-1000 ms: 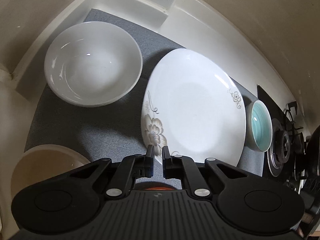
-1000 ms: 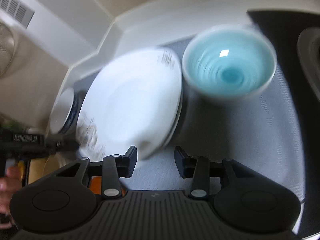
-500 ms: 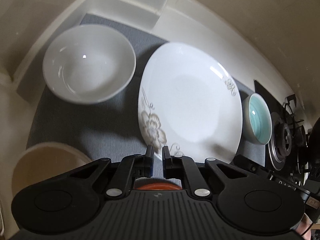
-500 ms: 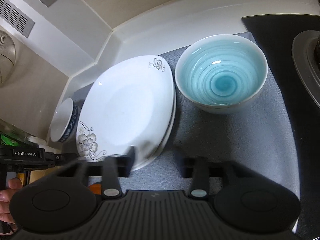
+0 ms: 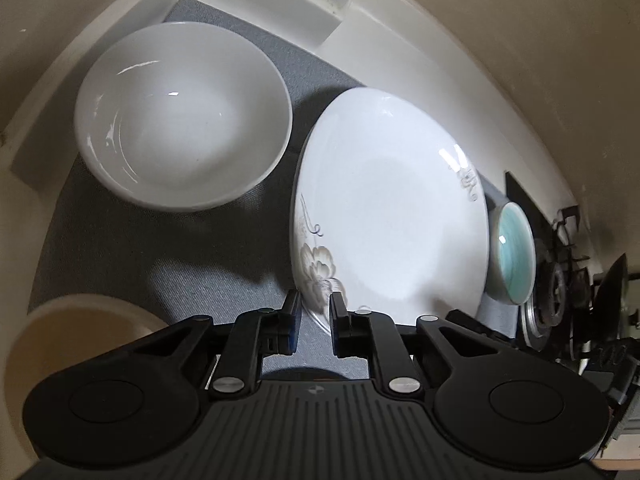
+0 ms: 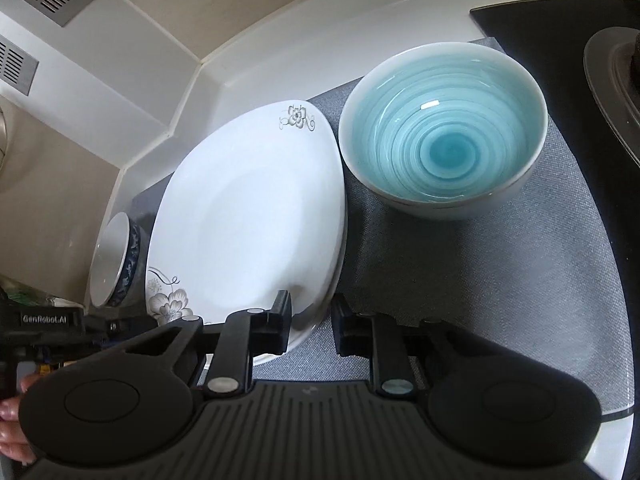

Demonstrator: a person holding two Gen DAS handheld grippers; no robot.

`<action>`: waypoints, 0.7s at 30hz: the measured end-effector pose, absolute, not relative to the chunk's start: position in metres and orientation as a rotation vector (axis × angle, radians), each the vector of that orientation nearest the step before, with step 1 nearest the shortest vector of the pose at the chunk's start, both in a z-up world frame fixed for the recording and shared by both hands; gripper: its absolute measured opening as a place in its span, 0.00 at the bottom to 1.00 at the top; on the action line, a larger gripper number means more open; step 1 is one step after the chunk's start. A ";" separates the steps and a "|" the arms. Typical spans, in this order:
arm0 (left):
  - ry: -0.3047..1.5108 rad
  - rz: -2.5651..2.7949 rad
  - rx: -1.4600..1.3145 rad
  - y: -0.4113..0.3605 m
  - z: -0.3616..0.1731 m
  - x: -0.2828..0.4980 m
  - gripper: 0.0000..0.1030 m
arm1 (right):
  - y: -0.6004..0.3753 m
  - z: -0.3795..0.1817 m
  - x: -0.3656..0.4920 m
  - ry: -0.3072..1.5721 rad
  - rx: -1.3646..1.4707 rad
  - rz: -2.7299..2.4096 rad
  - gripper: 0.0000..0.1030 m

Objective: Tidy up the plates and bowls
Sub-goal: 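Grasp the rim of the terracotta-orange plate with both grippers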

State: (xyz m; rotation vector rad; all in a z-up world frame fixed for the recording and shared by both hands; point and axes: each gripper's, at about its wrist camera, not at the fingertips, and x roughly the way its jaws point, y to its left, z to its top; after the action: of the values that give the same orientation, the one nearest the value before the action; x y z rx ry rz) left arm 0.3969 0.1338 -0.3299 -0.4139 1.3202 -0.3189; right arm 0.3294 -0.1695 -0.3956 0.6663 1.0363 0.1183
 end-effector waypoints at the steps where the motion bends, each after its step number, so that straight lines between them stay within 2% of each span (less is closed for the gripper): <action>1: 1.311 -0.314 -0.412 0.134 -0.327 0.395 0.14 | -0.169 -0.395 0.330 1.045 0.668 0.117 0.26; 2: 1.304 -0.301 -0.410 0.135 -0.322 0.393 0.14 | -0.169 -0.393 0.329 1.053 0.671 0.116 0.29; 4: 1.284 -0.301 -0.383 0.135 -0.313 0.386 0.14 | -0.170 -0.388 0.322 1.059 0.686 0.127 0.49; 5: 1.273 -0.301 -0.337 0.133 -0.308 0.380 0.14 | -0.168 -0.385 0.315 1.055 0.689 0.143 0.51; 7: 1.247 -0.281 -0.206 0.126 -0.301 0.368 0.19 | -0.157 -0.383 0.300 1.067 0.651 0.176 0.52; 14: 1.295 -0.315 -0.058 0.105 -0.310 0.323 0.20 | -0.099 -0.397 0.248 1.120 0.454 0.245 0.51; 15: 1.299 -0.317 -0.047 0.102 -0.311 0.319 0.20 | -0.092 -0.396 0.246 1.114 0.400 0.245 0.45; 16: 1.302 -0.318 -0.032 0.099 -0.312 0.316 0.20 | -0.089 -0.394 0.245 1.113 0.371 0.243 0.22; 18: 1.307 -0.327 0.002 0.093 -0.313 0.313 0.20 | -0.096 -0.396 0.245 1.117 0.402 0.245 0.05; 21: 1.307 -0.334 0.039 0.087 -0.312 0.313 0.23 | -0.111 -0.392 0.246 1.083 0.338 0.181 0.05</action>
State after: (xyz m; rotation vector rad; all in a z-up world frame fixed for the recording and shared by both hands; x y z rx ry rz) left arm 0.3132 0.0866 -0.3115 0.0394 1.3066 -0.3342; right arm 0.2455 -0.1112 -0.3924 0.3379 1.0826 0.1811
